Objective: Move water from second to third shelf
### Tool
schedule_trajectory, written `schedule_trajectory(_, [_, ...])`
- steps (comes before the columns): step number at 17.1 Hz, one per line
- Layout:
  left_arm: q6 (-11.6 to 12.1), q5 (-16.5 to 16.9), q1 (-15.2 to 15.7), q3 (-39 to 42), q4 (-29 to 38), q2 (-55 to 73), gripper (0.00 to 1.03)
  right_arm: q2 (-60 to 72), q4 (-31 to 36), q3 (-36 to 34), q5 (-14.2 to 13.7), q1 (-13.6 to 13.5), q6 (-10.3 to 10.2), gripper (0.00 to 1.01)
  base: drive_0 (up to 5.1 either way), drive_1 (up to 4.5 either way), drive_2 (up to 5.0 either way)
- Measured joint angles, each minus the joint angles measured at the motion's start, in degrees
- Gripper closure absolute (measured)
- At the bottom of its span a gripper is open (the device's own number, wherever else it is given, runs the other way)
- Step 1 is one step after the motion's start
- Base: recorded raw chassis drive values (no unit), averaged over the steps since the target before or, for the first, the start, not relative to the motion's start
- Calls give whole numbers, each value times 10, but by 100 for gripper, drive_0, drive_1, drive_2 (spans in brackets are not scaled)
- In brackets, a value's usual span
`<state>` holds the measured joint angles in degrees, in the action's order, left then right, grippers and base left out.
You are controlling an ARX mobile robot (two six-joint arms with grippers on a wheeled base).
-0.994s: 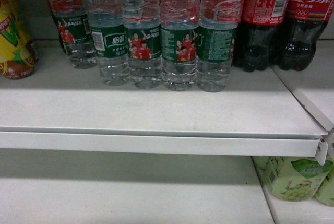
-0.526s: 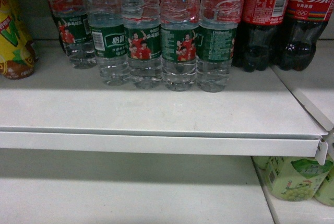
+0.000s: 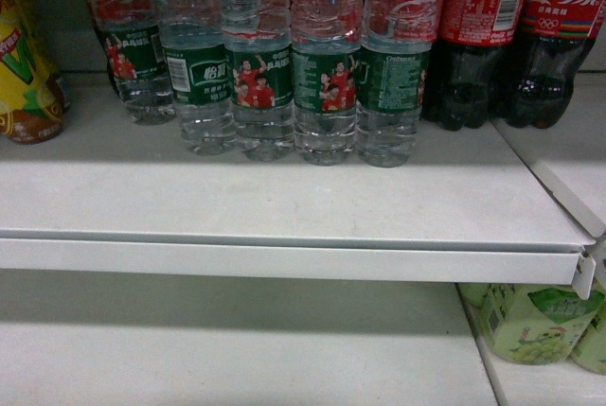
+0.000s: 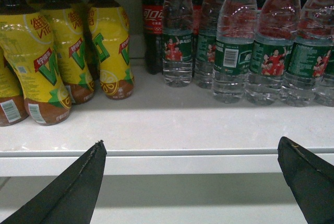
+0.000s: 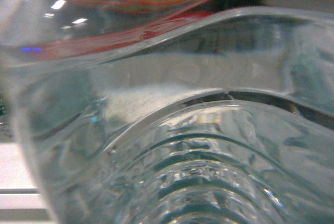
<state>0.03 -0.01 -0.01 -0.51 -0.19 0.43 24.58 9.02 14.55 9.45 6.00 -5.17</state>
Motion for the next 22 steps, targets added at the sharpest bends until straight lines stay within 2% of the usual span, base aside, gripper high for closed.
schedule_trajectory(22, [0,0,0,0,0,0,5,0,0,0,0,0,-4,59,0,0,0])
